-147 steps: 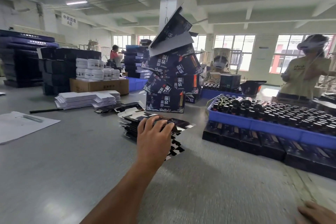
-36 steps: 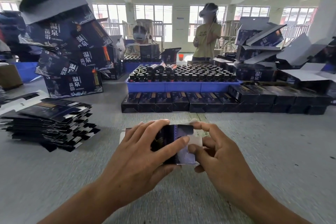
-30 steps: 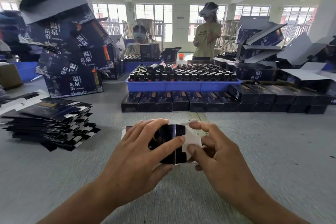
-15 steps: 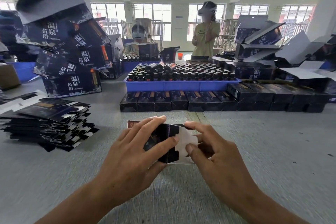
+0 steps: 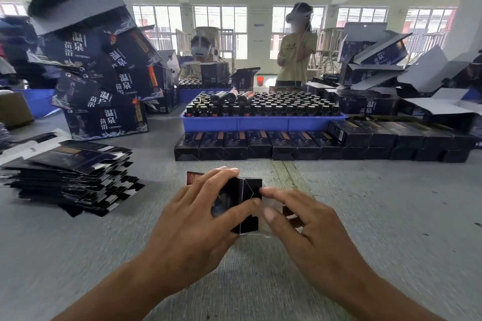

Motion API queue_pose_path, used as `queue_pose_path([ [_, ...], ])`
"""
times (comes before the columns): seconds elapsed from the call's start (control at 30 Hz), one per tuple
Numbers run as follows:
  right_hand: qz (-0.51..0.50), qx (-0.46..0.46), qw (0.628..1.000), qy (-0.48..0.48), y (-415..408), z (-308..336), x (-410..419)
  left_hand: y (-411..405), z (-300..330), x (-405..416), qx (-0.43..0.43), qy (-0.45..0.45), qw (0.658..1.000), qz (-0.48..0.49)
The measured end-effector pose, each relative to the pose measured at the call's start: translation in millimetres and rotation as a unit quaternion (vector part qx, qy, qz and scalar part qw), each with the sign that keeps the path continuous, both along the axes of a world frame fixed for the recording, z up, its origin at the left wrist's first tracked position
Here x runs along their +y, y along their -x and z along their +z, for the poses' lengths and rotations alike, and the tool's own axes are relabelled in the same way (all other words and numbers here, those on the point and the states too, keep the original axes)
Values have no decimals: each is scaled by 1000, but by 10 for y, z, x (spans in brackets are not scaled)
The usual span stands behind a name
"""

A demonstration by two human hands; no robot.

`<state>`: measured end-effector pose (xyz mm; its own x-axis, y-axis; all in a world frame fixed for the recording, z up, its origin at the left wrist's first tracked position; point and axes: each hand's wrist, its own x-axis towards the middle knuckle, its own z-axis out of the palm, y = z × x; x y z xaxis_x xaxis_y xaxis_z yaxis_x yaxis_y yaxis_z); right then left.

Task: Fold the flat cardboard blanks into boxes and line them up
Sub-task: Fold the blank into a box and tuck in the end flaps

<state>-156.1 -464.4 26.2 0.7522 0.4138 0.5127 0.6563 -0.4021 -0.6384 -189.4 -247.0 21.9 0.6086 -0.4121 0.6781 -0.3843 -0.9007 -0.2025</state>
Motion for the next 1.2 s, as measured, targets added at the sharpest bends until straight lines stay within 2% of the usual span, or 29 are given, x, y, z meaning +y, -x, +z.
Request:
queue_pose_path([
  [0.23, 40, 15, 997, 58, 24, -3, 18, 3, 17, 27, -4, 20, 1000, 0],
  [0.43, 8, 13, 1000, 0, 35, 0, 3, 11, 20, 4, -8, 16, 1000, -6],
  [0.67, -13, 4, 1000, -20, 61, 19, 4, 18, 31, -8, -5, -19, 1000, -13],
  [1.2, -20, -68, 997, 42, 49, 36, 1, 28, 43, -10, -4, -1, 999, -32],
])
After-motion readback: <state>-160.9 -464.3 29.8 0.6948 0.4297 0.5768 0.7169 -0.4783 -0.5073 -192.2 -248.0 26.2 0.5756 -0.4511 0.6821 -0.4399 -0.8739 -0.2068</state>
